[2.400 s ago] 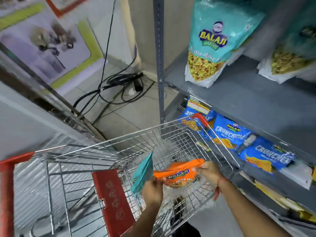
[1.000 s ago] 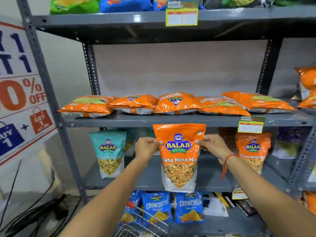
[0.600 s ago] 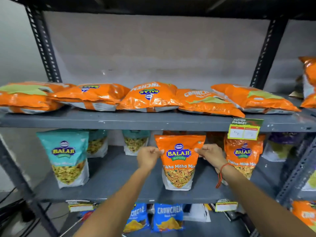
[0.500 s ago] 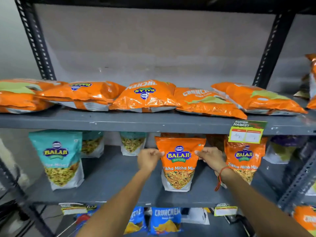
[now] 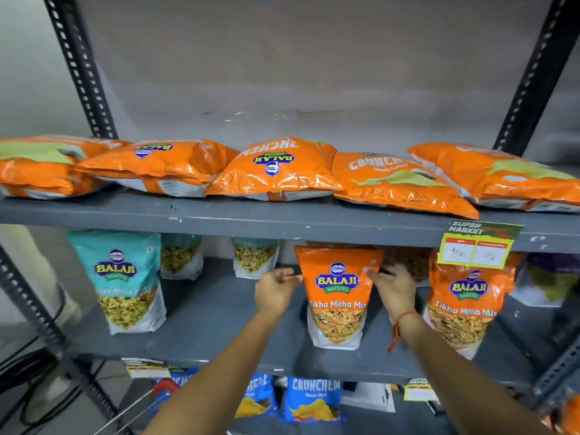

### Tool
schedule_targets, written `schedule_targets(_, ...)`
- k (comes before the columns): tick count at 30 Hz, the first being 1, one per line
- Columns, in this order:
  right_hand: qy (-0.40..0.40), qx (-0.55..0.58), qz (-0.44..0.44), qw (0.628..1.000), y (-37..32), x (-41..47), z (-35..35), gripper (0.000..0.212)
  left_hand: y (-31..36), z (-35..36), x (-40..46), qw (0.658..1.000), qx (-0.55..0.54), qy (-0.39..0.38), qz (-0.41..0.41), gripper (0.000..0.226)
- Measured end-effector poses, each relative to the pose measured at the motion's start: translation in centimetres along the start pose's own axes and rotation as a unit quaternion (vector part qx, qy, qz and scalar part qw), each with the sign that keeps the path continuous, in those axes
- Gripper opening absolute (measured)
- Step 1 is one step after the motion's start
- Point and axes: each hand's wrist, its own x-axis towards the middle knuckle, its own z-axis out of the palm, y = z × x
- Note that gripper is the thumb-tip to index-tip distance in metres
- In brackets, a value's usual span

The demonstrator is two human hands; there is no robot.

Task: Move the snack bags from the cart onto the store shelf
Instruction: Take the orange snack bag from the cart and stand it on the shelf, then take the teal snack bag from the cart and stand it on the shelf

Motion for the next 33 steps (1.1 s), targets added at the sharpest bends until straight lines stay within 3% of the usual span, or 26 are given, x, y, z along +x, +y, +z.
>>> schedule_targets(3, 0.119, 0.002, -0.071, 0.990, -2.3, -3.1, 1.8, 0.050, 0.5, -3.8, -1.9, 0.998, 0.000, 0.055, 0.031, 0.023)
schedule_targets(6, 0.117, 0.031, -0.126, 0.985, -5.8, -7.8, 4.8, 0.039, 0.2, -9.9, -3.7, 0.993, -0.001, 0.108, 0.038, 0.034)
schedule_targets(10, -0.023, 0.083, -0.173, 0.981, -9.2, -15.1, 10.3, 0.032, -1.5, -20.6, -7.2, 0.981, -0.016, 0.184, 0.050, 0.039)
schedule_targets(14, -0.162, 0.113, -0.219, 0.956, -9.7, -22.0, 17.9, 0.035, -4.4, -31.4, -12.6, 0.955, -0.008, 0.292, 0.049, 0.017)
schedule_targets(17, -0.319, 0.074, -0.205, 0.922, -7.6, -27.1, 24.2, 0.032, -8.9, -38.6, -17.3, 0.932, -0.022, 0.362, -0.016, 0.020)
schedule_targets(20, -0.437, 0.013, -0.163, 0.884, -3.3, -31.7, 29.6, 0.032, -16.1, -43.6, -22.2, 0.909, 0.044, 0.397, -0.123, 0.032)
schedule_targets(24, -0.558, -0.128, -0.090, 0.815, 5.7, -34.8, 36.2, 0.040, -25.3, -44.4, -29.3, 0.887, 0.121, 0.354, -0.269, 0.046)
schedule_targets(27, -0.632, -0.253, -0.052, 0.731, 13.1, -36.4, 39.6, 0.051, -30.7, -42.1, -33.7, 0.843, 0.140, 0.327, -0.405, 0.047)
schedule_targets(29, -0.673, -0.324, -0.034, 0.664, 18.4, -37.1, 41.2, 0.054, -33.3, -39.8, -35.6, 0.813, 0.134, 0.265, -0.502, 0.040)
schedule_targets(31, -0.702, -0.366, -0.004, 0.611, 23.0, -37.7, 42.5, 0.059, -35.5, -37.5, -36.4, 0.802, 0.094, 0.226, -0.544, 0.048)
schedule_targets(33, -0.720, -0.384, 0.028, 0.577, 25.7, -38.9, 43.6, 0.061, -36.8, -35.4, -36.1, 0.805, 0.037, 0.252, -0.536, 0.063)
